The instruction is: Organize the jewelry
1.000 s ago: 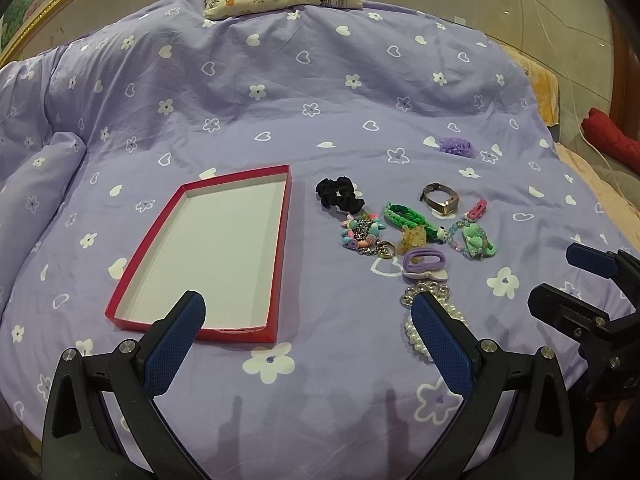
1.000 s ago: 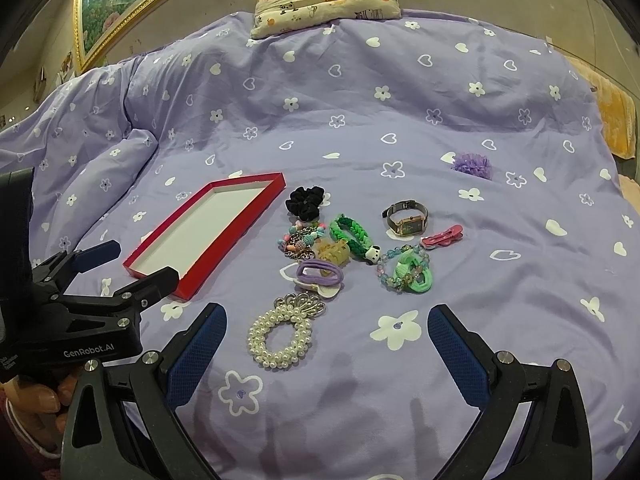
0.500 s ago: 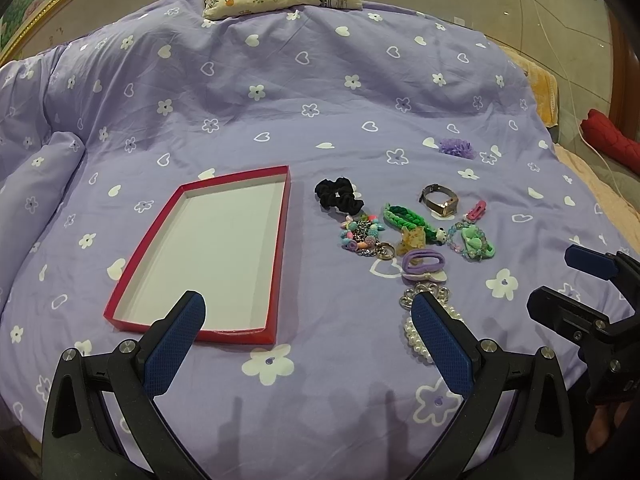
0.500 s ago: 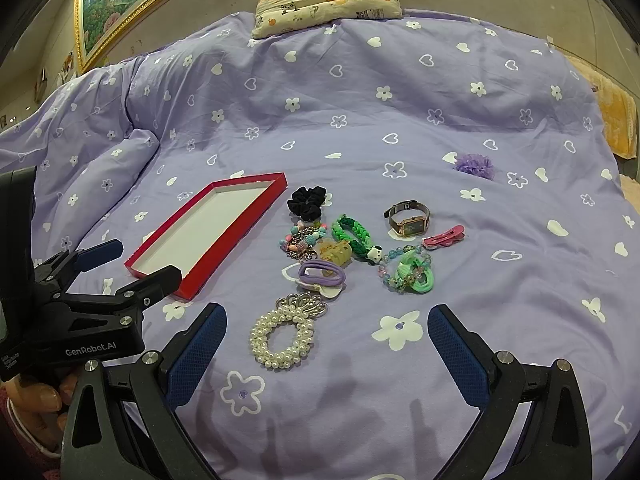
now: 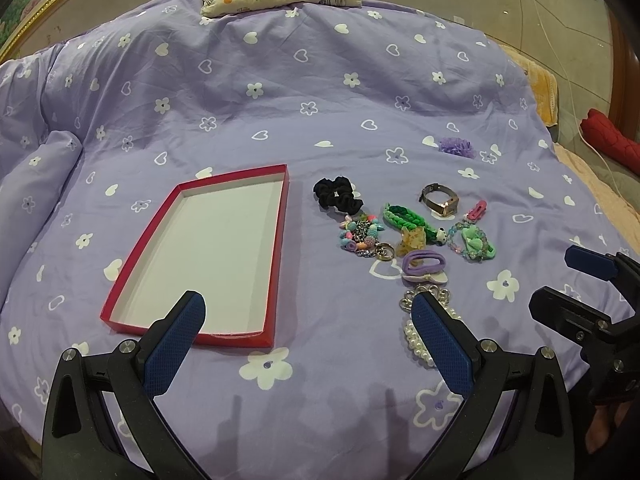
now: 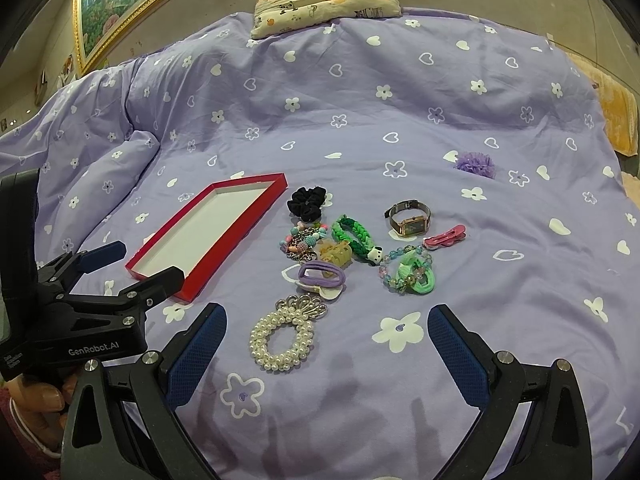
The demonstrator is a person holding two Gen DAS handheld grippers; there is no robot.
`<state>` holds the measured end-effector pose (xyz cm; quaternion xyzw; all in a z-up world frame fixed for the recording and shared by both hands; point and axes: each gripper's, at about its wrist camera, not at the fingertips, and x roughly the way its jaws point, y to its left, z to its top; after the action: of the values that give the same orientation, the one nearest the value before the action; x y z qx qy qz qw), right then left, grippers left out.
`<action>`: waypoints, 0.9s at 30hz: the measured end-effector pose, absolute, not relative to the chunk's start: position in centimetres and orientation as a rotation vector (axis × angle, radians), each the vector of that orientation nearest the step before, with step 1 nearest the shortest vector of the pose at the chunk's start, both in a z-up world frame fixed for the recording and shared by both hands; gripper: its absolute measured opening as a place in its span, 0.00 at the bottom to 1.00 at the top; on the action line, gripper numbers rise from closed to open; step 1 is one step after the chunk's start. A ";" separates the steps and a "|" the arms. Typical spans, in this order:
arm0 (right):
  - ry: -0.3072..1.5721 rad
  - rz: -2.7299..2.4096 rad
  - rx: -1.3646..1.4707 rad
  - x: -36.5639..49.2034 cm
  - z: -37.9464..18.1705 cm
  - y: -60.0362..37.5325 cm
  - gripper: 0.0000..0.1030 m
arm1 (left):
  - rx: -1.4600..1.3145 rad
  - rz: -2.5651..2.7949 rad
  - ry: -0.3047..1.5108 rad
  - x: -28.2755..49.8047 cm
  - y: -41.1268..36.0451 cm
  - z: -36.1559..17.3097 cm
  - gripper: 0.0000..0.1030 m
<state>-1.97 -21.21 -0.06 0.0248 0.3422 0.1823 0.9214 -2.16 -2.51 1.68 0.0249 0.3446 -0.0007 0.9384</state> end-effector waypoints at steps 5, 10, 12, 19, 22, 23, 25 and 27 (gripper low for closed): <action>0.710 0.382 0.060 -1.5 -0.2 -21.3 0.99 | 0.041 -0.013 0.718 -1.2 -2.2 1.3 1.00; 0.725 0.390 0.084 -0.3 -0.5 -21.9 0.99 | 0.030 -0.024 0.739 0.2 -1.8 1.1 1.00; 0.728 0.392 0.092 0.3 -0.6 -22.2 0.99 | 0.021 -0.029 0.748 1.0 -1.5 1.1 1.00; 0.737 0.388 0.121 3.3 -0.8 -23.3 0.97 | -0.021 -0.067 0.788 4.9 -0.7 1.2 0.99; 0.735 0.384 0.140 4.7 -0.7 -23.8 0.96 | -0.019 -0.083 0.794 7.0 -0.8 1.5 0.98; 0.734 0.381 0.142 5.3 -0.7 -24.0 0.95 | -0.016 -0.092 0.797 7.5 -0.8 1.6 0.98; 0.738 0.370 0.145 6.7 -0.6 -24.4 0.89 | -0.004 -0.098 0.801 9.0 -1.1 1.7 0.96; 0.745 0.362 0.154 8.2 -0.7 -24.8 0.85 | 0.003 -0.117 0.816 10.8 -1.5 1.5 0.94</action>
<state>8.16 -24.83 -0.65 0.0748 0.3615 0.1756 0.9126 10.83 -1.53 1.51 0.0017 0.3964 -0.0568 0.9163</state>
